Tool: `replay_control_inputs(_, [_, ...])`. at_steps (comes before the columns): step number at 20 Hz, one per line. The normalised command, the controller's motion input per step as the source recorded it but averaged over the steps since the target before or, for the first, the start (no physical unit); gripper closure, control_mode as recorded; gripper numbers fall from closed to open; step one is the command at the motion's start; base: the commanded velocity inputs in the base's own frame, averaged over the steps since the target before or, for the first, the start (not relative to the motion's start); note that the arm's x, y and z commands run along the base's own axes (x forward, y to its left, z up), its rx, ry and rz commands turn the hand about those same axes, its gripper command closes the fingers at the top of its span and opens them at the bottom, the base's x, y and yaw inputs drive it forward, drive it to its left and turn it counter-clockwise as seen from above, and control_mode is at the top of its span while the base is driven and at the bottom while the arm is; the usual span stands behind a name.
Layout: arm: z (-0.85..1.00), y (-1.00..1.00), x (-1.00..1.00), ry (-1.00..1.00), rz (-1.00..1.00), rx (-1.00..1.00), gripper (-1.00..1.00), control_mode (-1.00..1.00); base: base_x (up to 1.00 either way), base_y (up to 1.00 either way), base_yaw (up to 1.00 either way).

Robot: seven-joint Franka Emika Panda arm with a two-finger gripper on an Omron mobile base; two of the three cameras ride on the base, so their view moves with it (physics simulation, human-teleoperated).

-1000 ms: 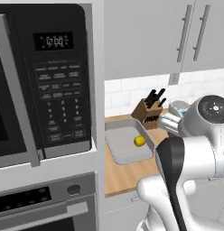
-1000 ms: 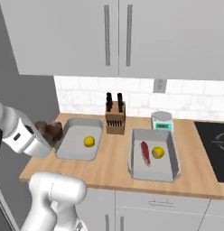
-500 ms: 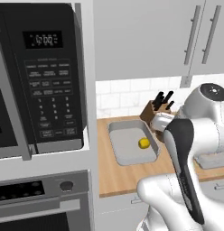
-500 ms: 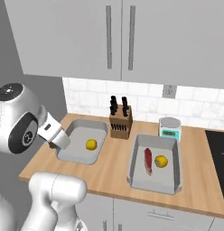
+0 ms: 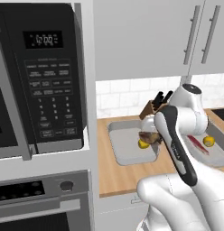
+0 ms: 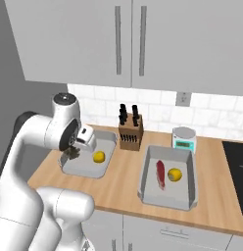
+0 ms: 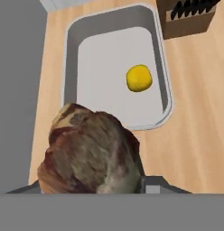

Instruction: Place one lemon and one steak in each tupperware on the nearby counter, to pack two identical lunches.

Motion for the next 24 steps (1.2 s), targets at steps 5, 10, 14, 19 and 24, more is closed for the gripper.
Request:
replay_control_inputs(5, [-0.58,0.04,0.88,0.00,0.12,0.00,1.00,-1.00,0.00,0.00,0.00])
replay_control_inputs(10, [-0.51,0.09,0.88,0.00,0.09,0.00,1.00,-1.00,0.00,0.00,0.00])
replay_control_inputs(14, [-0.45,0.00,0.75,0.02,0.05,0.00,1.00,-1.00,0.00,0.00,0.00])
replay_control_inputs(19, [-0.41,0.02,0.72,0.04,0.04,0.00,1.00,-1.00,0.00,0.00,0.00])
replay_control_inputs(24, [-0.03,0.00,0.51,0.08,0.01,0.00,-1.00,-1.00,0.00,0.00,0.00])
